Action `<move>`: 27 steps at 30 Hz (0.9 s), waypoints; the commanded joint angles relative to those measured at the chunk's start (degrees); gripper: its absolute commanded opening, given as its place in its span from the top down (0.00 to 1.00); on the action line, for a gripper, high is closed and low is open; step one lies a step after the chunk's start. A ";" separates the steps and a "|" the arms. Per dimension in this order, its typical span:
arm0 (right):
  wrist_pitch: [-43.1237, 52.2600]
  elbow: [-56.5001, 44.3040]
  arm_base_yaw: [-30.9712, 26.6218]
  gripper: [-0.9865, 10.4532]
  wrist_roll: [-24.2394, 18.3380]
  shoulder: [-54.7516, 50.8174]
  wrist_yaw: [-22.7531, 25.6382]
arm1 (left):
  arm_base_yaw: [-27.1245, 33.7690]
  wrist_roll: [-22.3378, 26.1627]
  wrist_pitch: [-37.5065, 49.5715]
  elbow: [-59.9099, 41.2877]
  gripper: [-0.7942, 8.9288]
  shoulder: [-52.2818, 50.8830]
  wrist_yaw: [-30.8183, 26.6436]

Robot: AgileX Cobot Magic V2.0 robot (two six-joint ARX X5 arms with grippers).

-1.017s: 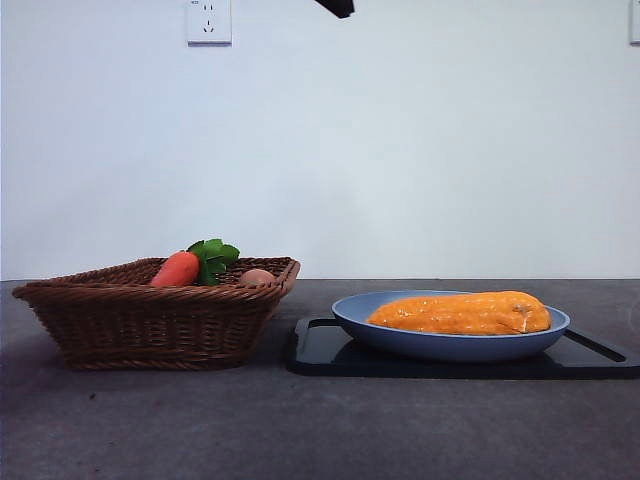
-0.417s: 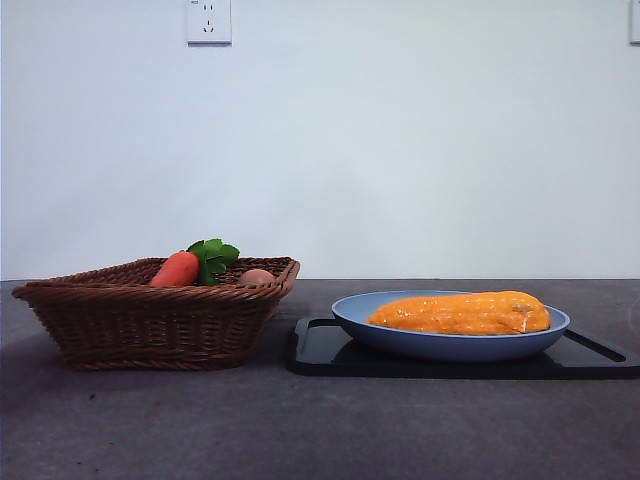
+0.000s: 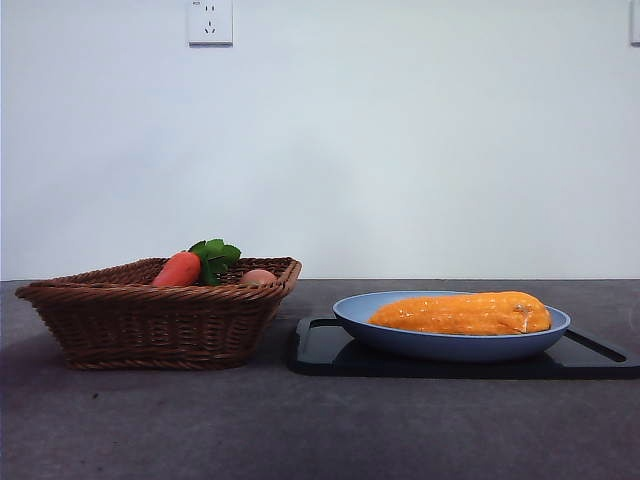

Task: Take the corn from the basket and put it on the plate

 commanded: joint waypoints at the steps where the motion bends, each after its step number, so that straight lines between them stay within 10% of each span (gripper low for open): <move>1: 0.37 0.94 0.17 0.91 -1.07 0.35 -0.11 | 3.26 1.70 0.68 1.44 0.91 -5.03 -0.04; 12: 0.37 0.94 0.20 0.91 -1.07 0.35 -0.11 | 23.02 1.57 3.08 -10.67 0.91 -24.06 -0.02; 27: 0.37 0.94 0.17 0.91 -1.07 0.33 -0.11 | 38.40 -0.39 38.18 -66.95 0.91 -61.61 -0.09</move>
